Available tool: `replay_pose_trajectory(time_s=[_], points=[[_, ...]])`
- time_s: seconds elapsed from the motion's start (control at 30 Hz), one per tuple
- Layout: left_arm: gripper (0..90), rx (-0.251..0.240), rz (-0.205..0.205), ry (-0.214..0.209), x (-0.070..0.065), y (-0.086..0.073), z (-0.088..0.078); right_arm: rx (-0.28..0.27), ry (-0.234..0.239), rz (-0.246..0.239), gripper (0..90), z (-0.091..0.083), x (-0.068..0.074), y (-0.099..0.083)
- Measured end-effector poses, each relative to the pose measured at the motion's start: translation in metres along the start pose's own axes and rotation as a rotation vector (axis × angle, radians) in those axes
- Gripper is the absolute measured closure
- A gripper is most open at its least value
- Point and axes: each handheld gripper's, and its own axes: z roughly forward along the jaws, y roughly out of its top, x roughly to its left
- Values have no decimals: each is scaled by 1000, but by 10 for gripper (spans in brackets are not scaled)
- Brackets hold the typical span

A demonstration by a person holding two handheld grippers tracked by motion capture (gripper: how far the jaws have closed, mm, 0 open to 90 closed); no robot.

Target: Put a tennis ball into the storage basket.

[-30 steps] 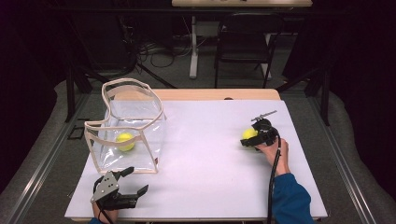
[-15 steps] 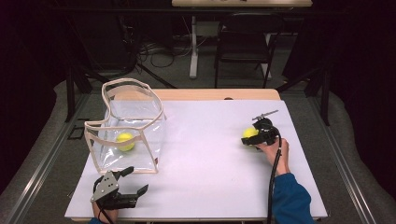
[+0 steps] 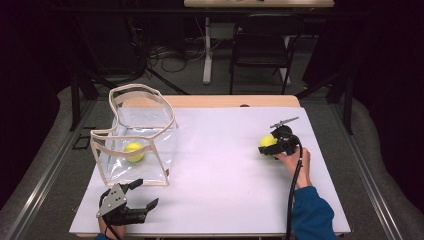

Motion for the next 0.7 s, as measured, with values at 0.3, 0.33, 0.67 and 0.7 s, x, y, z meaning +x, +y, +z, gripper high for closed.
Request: replay_pose_trajectory(time_s=[0.3, 0.33, 0.67, 0.7], points=[[159, 1, -1, -1, 0, 0, 0, -5, -6, -15, 259, -5, 6, 2], [159, 0, -1, 1, 0, 0, 0, -11, -6, -19, 259, -5, 6, 2], [159, -7, 7, 4, -1, 1, -2, -5, -6, -27, 260, -11, 10, 4], [159, -8, 6, 6, -1, 0, -2, -3, -7, -31, 260, -11, 11, 4]])
